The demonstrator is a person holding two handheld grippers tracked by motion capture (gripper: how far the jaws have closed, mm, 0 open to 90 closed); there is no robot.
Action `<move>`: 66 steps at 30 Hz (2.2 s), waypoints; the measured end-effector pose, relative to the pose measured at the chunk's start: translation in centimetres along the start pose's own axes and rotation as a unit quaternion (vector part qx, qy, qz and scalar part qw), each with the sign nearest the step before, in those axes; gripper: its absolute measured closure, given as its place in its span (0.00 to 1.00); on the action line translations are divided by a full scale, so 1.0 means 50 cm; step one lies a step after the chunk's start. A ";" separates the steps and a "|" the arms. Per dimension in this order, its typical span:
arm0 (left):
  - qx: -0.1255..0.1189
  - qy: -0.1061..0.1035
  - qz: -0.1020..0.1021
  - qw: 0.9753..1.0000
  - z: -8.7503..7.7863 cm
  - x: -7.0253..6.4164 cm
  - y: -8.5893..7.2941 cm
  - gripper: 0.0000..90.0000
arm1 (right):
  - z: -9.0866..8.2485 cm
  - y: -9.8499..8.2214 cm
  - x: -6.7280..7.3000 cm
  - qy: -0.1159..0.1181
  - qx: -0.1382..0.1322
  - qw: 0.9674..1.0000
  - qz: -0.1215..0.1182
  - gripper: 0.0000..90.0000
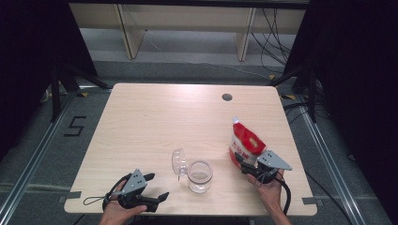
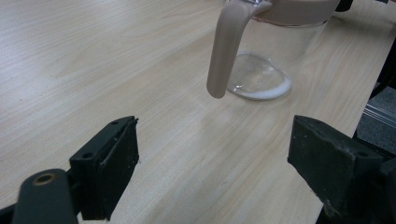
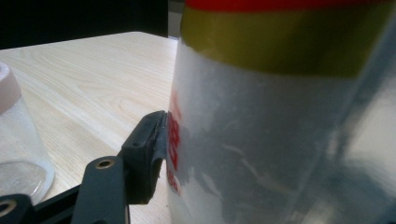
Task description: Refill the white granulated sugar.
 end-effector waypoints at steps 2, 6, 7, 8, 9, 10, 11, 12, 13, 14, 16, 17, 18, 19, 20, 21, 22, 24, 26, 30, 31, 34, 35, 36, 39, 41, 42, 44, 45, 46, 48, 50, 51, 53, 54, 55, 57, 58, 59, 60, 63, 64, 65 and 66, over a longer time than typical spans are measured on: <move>-0.001 0.000 -0.003 1.000 0.001 -0.001 0.000 0.17 | 0.000 0.000 0.001 0.004 -0.001 1.000 0.006 0.44; -0.008 -0.002 -0.013 1.000 0.002 -0.006 0.002 0.18 | 0.000 -0.001 -0.002 0.004 0.001 1.000 0.001 0.46; -0.007 -0.002 -0.013 1.000 0.002 -0.006 0.002 0.17 | 0.000 -0.001 0.000 0.003 0.001 1.000 0.009 0.46; -0.008 -0.004 -0.012 1.000 0.003 -0.006 0.002 0.17 | 0.001 -0.001 0.000 0.007 0.000 1.000 0.011 0.46; -0.008 -0.003 -0.012 1.000 0.003 -0.006 0.001 0.18 | 0.001 0.000 -0.002 0.004 -0.002 1.000 0.011 0.47; -0.008 -0.003 -0.012 1.000 0.002 -0.006 0.001 0.18 | 0.000 -0.002 -0.002 0.001 0.002 1.000 0.017 0.47; -0.008 -0.002 -0.008 1.000 0.002 -0.005 0.002 0.18 | 0.001 0.000 -0.002 0.007 -0.001 1.000 0.008 0.47; -0.007 -0.003 -0.004 1.000 0.002 -0.004 0.002 0.18 | 0.001 -0.001 -0.001 0.003 -0.001 1.000 0.012 0.47; -0.008 -0.004 0.001 1.000 0.002 -0.003 0.003 0.18 | 0.001 -0.001 -0.001 0.005 0.002 1.000 0.012 0.47; -0.007 -0.006 0.003 1.000 0.002 -0.002 0.002 0.18 | 0.001 -0.001 0.000 0.006 0.001 1.000 0.012 0.47; -0.006 -0.006 -0.009 1.000 0.004 -0.005 0.001 0.18 | 0.001 -0.001 -0.002 0.006 -0.001 1.000 0.009 0.47; -0.006 -0.006 -0.006 1.000 0.004 -0.005 0.001 0.17 | 0.001 -0.001 -0.002 0.006 0.000 1.000 0.010 0.47; -0.006 -0.006 -0.007 1.000 0.004 -0.005 0.001 0.18 | 0.001 -0.001 -0.001 0.002 -0.002 1.000 0.012 0.46; -0.008 -0.007 -0.011 1.000 0.005 -0.006 0.001 0.17 | 0.002 -0.001 -0.003 0.003 -0.003 1.000 0.007 0.46; -0.010 -0.007 -0.012 1.000 0.005 -0.006 0.001 0.17 | 0.006 0.001 -0.004 0.007 -0.012 1.000 0.007 0.47; -0.011 -0.007 -0.012 1.000 0.005 -0.006 0.001 0.18 | 0.008 0.001 -0.003 0.014 -0.013 1.000 0.010 0.47; -0.009 -0.006 -0.010 1.000 0.004 -0.006 0.001 0.18 | 0.007 0.001 -0.004 0.006 -0.008 1.000 0.009 0.48; -0.014 -0.005 -0.011 1.000 0.003 -0.005 0.003 0.18 | 0.006 0.001 -0.003 0.019 -0.003 1.000 0.010 0.49; -0.003 -0.002 0.009 1.000 0.000 0.001 0.001 0.17 | 0.002 -0.002 0.006 0.018 0.009 0.999 0.036 0.49; -0.014 -0.008 -0.012 1.000 0.003 -0.008 0.003 0.18 | 0.000 -0.001 0.003 0.014 0.019 0.999 0.025 0.50; -0.017 -0.007 -0.012 1.000 0.004 -0.008 0.004 0.18 | 0.002 0.001 0.003 0.011 0.010 0.999 0.028 0.51; -0.014 -0.008 -0.012 1.000 0.004 -0.006 0.003 0.18 | -0.004 0.003 -0.001 0.008 0.017 1.000 0.022 0.51; -0.014 -0.007 -0.011 1.000 0.003 -0.006 0.003 0.18 | -0.005 0.003 -0.001 0.006 0.013 1.000 0.018 0.52; -0.017 -0.008 -0.013 1.000 0.003 -0.008 0.005 0.18 | -0.008 0.005 -0.004 0.006 0.013 1.000 -0.005 0.52; -0.017 -0.008 -0.007 1.000 0.003 -0.007 0.005 0.18 | -0.010 0.008 -0.004 0.005 0.010 1.000 -0.024 0.52; -0.017 -0.008 -0.010 1.000 0.004 -0.007 0.005 0.18 | -0.013 0.011 -0.001 0.004 0.008 0.999 -0.042 0.53; -0.017 -0.009 -0.009 1.000 0.003 -0.007 0.005 0.18 | -0.016 0.012 0.000 0.003 0.009 0.998 -0.058 0.53; -0.017 -0.010 -0.009 1.000 0.004 -0.008 0.004 0.18 | -0.021 0.016 0.009 -0.001 0.010 0.997 -0.070 0.53; -0.016 -0.011 -0.009 1.000 0.004 -0.009 0.004 0.18 | -0.022 0.020 0.011 0.004 0.007 0.997 -0.083 0.53; -0.014 -0.009 -0.009 1.000 0.004 -0.009 0.003 0.18 | -0.023 0.022 0.011 0.002 0.006 0.996 -0.094 0.54; -0.011 -0.010 -0.009 1.000 0.004 -0.009 0.002 0.18 | -0.026 0.025 0.014 -0.005 0.004 0.994 -0.113 0.54; -0.014 -0.013 -0.005 1.000 0.006 -0.009 0.002 0.18 | -0.030 0.025 0.018 -0.003 0.007 0.993 -0.116 0.54; -0.016 -0.014 -0.008 1.000 0.006 -0.010 0.003 0.18 | -0.030 0.025 0.021 -0.004 0.007 0.993 -0.114 0.54; -0.017 -0.014 -0.009 1.000 0.006 -0.010 0.003 0.18 | -0.031 0.023 0.020 -0.003 0.012 0.992 -0.122 0.54; 0.000 -0.006 0.003 1.000 0.001 -0.005 0.000 0.18 | -0.031 0.022 0.021 -0.004 0.010 0.993 -0.121 0.54; -0.009 -0.009 -0.004 1.000 0.003 -0.007 0.002 0.18 | -0.031 0.023 0.021 0.000 0.010 0.992 -0.126 0.54; -0.002 -0.006 0.002 1.000 0.001 -0.004 0.000 0.18 | -0.032 0.023 0.022 -0.001 0.010 0.992 -0.123 0.54; -0.014 -0.011 -0.010 1.000 0.004 -0.009 0.003 0.18 | -0.032 0.024 0.021 -0.001 0.012 0.991 -0.130 0.54; -0.001 -0.006 0.003 1.000 0.001 -0.004 0.000 0.18 | -0.033 0.027 0.022 -0.003 0.008 0.991 -0.130 0.54; 0.000 -0.006 0.003 1.000 0.001 -0.005 0.000 0.18 | -0.033 0.027 0.022 -0.003 0.008 0.991 -0.130 0.54; -0.009 -0.009 -0.005 1.000 0.003 -0.008 0.002 0.18 | -0.036 0.029 0.022 -0.006 0.008 0.990 -0.142 0.54; 0.000 -0.006 0.004 1.000 0.001 -0.004 0.000 0.18 | -0.038 0.031 0.022 -0.007 0.007 0.990 -0.144 0.54; -0.001 -0.007 0.002 1.000 0.002 -0.005 0.000 0.18 | -0.039 0.033 0.022 -0.011 0.002 0.989 -0.147 0.55; -0.001 -0.007 0.003 1.000 0.002 -0.004 0.000 0.18 | -0.043 0.034 0.022 -0.011 0.007 0.988 -0.154 0.55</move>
Point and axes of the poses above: each handheld gripper's, and its own axes: z roughly forward along the jaws, y roughly out of its top, x roughly to its left, the point moved 7 cm from there along z, roughly forward along the jaws, and after that the axes turned 5 degrees about -y, right-handed, at the moved point
